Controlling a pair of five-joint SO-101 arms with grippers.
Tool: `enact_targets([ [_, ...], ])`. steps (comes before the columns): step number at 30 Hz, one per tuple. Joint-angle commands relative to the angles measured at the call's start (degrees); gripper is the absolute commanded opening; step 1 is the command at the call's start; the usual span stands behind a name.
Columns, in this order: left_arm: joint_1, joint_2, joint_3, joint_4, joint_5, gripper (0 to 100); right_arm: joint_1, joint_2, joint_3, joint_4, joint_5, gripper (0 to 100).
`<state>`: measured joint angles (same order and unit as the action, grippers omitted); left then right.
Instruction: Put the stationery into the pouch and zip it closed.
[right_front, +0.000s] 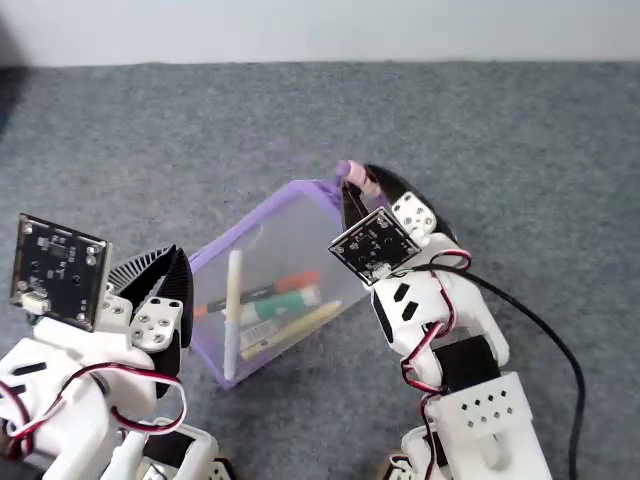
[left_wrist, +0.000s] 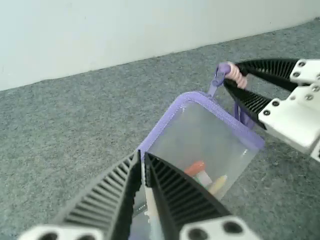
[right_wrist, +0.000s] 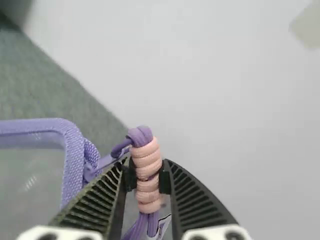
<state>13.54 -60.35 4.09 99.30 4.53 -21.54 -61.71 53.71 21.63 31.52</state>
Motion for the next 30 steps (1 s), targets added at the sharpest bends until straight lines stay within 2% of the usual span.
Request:
enact_targets([
  [1, -0.35, 0.26, -1.63, -1.41, 0.7, 14, -2.68, -0.66, -8.0, -1.71, 0.35, 0.8],
  [5, -0.35, 0.35, -1.45, -1.41, 4.04, 26, -6.46, -0.57, -12.04, -1.71, 0.53, 0.8],
  [19, -0.35, 0.35, 4.62, -9.49, 3.87, 26, -16.92, -1.01, -15.3, -1.1, 5.8, 0.8],
  [23, -0.44, 0.35, 5.85, -9.49, 0.53, 26, -18.42, -1.19, -15.3, -1.1, 5.8, 0.8],
  [30, -7.21, 0.35, 7.08, -9.49, -7.3, 26, -19.47, -2.77, -15.3, -0.31, 5.71, 0.8],
])
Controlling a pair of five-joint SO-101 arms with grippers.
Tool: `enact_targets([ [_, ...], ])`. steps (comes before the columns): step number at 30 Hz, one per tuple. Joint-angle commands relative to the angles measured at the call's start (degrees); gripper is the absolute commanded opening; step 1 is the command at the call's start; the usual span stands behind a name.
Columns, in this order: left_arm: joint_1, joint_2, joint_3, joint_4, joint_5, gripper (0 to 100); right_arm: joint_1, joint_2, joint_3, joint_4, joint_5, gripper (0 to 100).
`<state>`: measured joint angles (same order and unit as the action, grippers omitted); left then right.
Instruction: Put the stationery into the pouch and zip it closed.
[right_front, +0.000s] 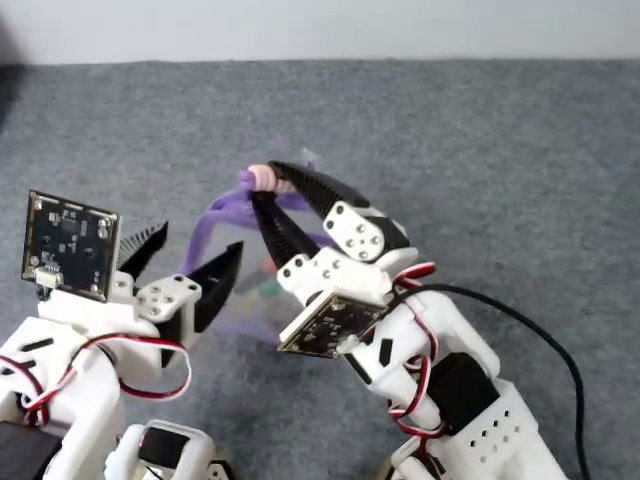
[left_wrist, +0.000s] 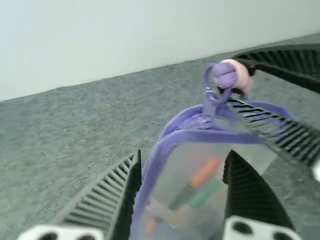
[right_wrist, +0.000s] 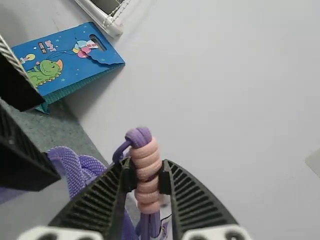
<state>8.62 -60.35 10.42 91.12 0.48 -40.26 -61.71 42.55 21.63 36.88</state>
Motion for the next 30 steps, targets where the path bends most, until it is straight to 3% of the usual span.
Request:
enact_targets([
  [1, -2.9, 0.35, 1.27, -1.32, -4.22, 26, -1.1, -3.38, -4.13, 1.36, 0.26, 0.8],
  [9, -4.22, 0.0, 4.09, -1.32, -6.95, 26, -3.21, -9.45, -3.96, 11.38, 0.18, 0.8],
  [16, 6.51, 0.35, 4.18, -1.23, -7.03, 26, -7.25, -9.89, -4.04, 12.18, 0.44, 0.8],
  [21, 7.65, 0.09, 8.48, -4.22, -10.46, 26, -11.03, -10.86, -4.04, 17.54, 0.18, 0.8],
  [26, 6.24, 0.0, 12.7, -5.27, -12.31, 26, -10.33, -12.62, -3.78, 18.42, 0.44, 0.8],
  [30, 6.24, 0.0, 14.9, -5.36, -12.31, 26, -5.41, -12.88, -3.78, 18.07, 0.26, 0.8],
])
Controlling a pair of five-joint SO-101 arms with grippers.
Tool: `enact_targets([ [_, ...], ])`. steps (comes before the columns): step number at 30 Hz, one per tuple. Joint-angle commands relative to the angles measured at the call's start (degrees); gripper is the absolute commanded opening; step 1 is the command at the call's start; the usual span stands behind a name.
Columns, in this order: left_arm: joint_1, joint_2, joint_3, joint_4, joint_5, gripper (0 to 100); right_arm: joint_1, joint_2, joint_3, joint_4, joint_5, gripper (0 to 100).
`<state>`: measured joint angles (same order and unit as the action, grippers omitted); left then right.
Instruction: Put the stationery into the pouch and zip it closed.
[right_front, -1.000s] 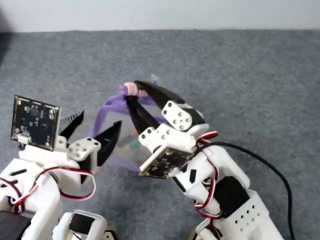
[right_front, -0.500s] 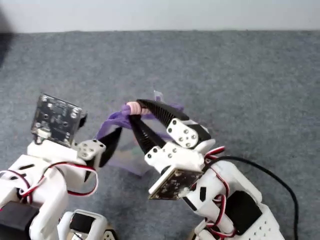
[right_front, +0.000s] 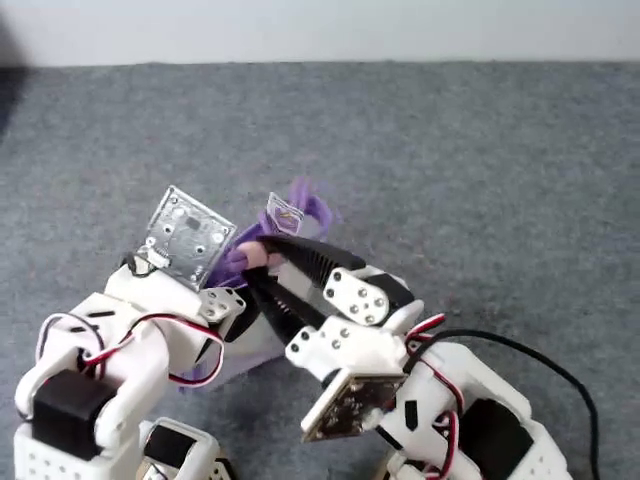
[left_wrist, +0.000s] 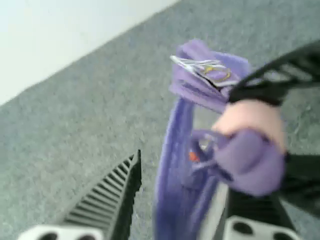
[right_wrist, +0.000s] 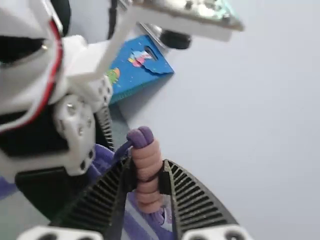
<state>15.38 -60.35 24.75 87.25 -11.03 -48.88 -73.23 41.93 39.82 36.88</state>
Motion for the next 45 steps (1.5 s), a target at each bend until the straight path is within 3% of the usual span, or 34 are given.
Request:
enact_targets([
  [1, -0.53, 0.0, 1.1, -1.49, -0.79, 26, 4.44, -1.36, -3.16, -0.13, 0.18, 0.8],
  [5, -0.53, 0.0, 1.36, -1.49, -0.79, 23, 7.34, -1.27, -3.16, -0.13, 0.09, 0.8],
  [13, 4.4, 0.0, 0.48, -3.16, -0.62, 1, 8.66, -1.45, -1.67, -0.22, 0.09, 0.8],
  [25, 6.33, -0.09, -2.51, -2.2, -0.35, 1, 9.63, -1.36, -1.58, -0.22, 0.44, 0.8],
  [29, 6.24, -0.18, -2.68, -0.62, 1.41, 1, 18.77, 0.04, 2.55, -2.42, 0.26, 0.8],
  [34, 6.59, -2.73, -3.91, -0.97, 4.4, 1, 30.2, 3.65, 12.13, -17.45, 0.0, 0.8],
  [45, 6.15, -3.52, -4.0, 1.05, 6.15, 1, 33.27, 7.78, 20.13, -20.7, 0.0, 0.8],
])
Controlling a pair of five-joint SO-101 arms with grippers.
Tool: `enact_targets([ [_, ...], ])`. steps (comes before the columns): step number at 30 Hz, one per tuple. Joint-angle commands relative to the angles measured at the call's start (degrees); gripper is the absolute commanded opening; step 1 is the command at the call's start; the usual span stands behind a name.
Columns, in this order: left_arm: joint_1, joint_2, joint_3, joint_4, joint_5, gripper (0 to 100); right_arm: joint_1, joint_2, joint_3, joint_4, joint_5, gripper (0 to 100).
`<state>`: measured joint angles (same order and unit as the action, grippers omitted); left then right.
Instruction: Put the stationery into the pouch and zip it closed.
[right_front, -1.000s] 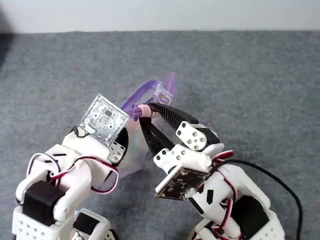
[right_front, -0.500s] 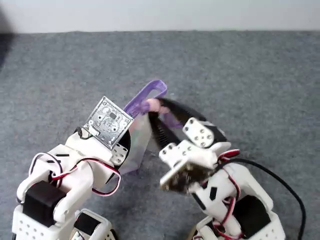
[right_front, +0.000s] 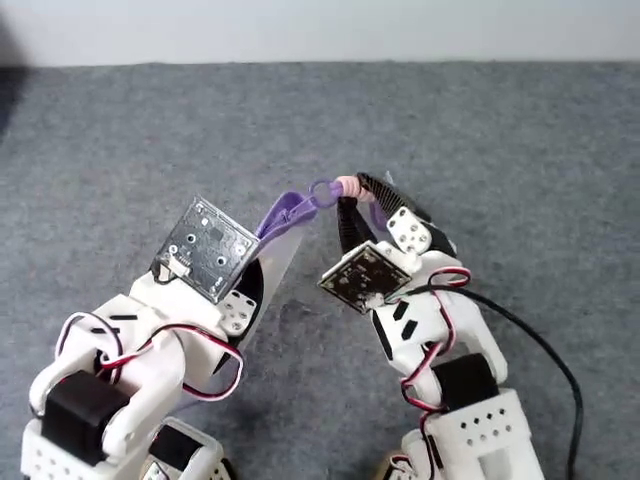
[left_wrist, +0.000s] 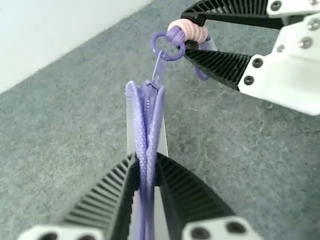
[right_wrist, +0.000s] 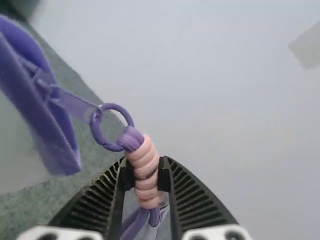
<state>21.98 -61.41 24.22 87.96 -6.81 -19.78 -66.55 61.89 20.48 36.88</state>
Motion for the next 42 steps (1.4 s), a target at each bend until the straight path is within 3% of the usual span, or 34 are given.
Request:
enact_targets([
  [1, -0.44, -2.46, -3.47, 0.35, 2.29, 1, 4.09, 1.1, 0.18, -1.54, 0.0, 0.8],
  [8, -0.35, -2.46, -3.47, -0.18, 3.16, 1, -1.98, -3.47, -4.84, -9.8, -4.31, 0.8],
  [13, -0.35, -2.29, -3.12, -2.37, 3.08, 3, -10.42, -6.73, -11.96, -2.42, -4.31, 0.8],
  [19, -0.44, -2.46, 0.4, -6.15, 3.52, 16, -19.47, -9.98, -15.21, 5.23, -0.09, 0.8],
  [25, -6.68, -2.11, 2.33, -10.99, 3.25, 17, -24.04, -13.14, -15.21, 11.03, 0.88, 0.8],
  [33, -7.47, -2.2, 5.49, -12.84, 3.08, 17, -23.87, -13.32, -15.21, 11.21, 0.97, 0.8],
  [39, -7.38, -2.37, 5.41, -12.84, 1.23, 2, -19.03, -13.14, -14.15, 11.03, 0.88, 0.8],
  [42, -7.38, -2.46, 5.41, -12.84, 0.53, 1, -16.22, -13.14, -12.84, 11.03, 0.53, 0.8],
])
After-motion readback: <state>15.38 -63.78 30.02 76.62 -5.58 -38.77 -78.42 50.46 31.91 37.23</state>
